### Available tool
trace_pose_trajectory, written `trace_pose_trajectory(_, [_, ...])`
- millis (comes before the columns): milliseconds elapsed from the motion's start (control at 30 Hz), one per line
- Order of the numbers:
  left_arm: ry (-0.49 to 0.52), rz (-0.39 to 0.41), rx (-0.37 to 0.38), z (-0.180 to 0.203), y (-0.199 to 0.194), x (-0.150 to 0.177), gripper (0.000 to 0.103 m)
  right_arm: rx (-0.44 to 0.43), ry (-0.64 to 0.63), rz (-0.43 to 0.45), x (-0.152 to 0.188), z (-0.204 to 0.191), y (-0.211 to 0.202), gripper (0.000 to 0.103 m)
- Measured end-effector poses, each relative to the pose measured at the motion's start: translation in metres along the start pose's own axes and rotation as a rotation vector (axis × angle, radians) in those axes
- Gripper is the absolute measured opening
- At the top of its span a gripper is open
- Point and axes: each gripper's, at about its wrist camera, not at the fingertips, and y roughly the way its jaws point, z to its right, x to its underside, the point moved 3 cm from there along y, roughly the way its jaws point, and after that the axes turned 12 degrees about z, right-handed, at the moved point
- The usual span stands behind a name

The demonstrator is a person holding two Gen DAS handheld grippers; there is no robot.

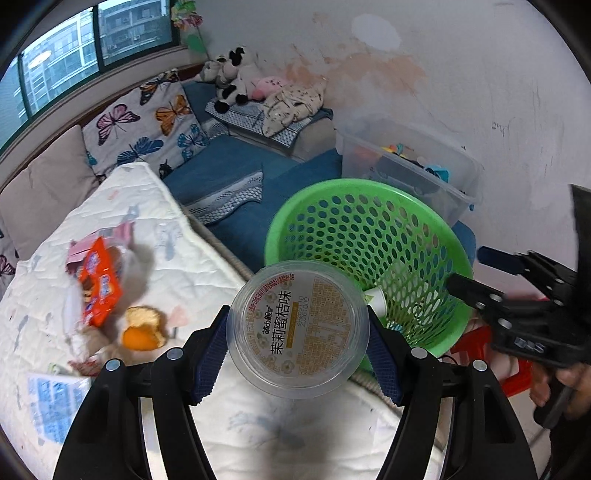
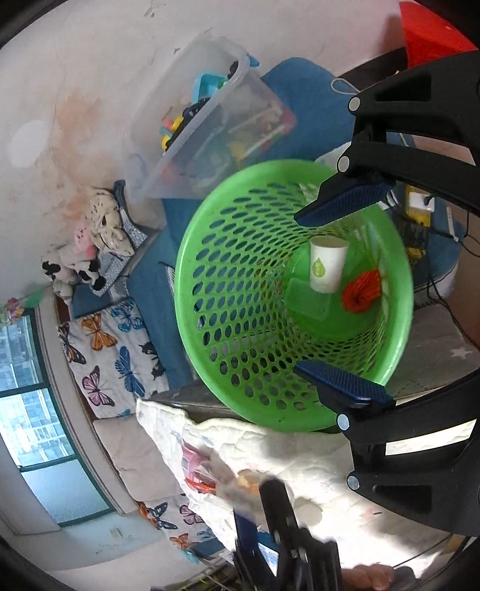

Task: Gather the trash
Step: 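Drop the white paper cup into the green basket with the right gripper, then release the round jelly cup into the green basket with the left gripper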

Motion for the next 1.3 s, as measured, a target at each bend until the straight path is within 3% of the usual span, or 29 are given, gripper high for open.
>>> trace_pose_trajectory(367, [0.037,-0.064,0.024,0.033,0.046,-0.002,0.068,0.008,0.063,0.019,0.013,0.018,-0.02,0.076])
trace_pose_trajectory(433, [0.045,-0.061,0.021,0.037,0.048,-0.002,0.078,0.007,0.069,0.016,0.016,0.019,-0.02,0.077])
trace_pose_trajectory(667, [0.068,-0.028,0.017,0.038,0.034,-0.001,0.085,-0.012,0.062,0.013,0.021,0.012,-0.023,0.077])
trace_pose_trajectory(1300, [-0.101,0.047,-0.152,-0.07,-0.074,0.041,0.087,-0.185,-0.074,0.013,0.01,-0.084,-0.022,0.082])
